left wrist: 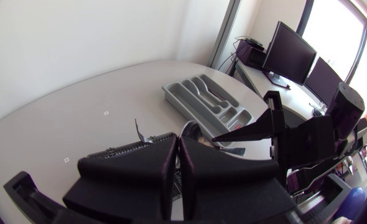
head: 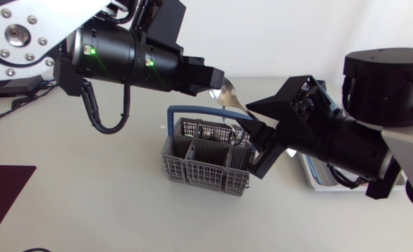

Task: Sort the cutlery from the basket into the organizer compartments.

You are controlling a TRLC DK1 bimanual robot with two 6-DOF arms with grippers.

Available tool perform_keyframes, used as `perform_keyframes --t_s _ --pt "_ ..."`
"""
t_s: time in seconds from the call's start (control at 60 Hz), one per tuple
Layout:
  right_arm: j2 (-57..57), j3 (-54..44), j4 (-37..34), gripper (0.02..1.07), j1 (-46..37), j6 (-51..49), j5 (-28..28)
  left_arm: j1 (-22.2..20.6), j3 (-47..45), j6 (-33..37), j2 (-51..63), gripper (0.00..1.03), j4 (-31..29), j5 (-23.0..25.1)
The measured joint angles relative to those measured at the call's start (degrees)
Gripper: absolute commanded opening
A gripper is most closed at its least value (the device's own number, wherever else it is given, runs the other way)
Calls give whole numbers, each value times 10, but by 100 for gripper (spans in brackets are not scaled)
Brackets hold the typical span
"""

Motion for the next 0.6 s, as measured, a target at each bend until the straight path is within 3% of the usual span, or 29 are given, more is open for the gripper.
perform_keyframes --t_s 0.25,0.6 --pt "0 0 1 14 -3 -2 0 0 0 0 0 3 0 0" --pt "6 0 2 10 -6 -4 -3 -1 0 -3 0 5 -4 4"
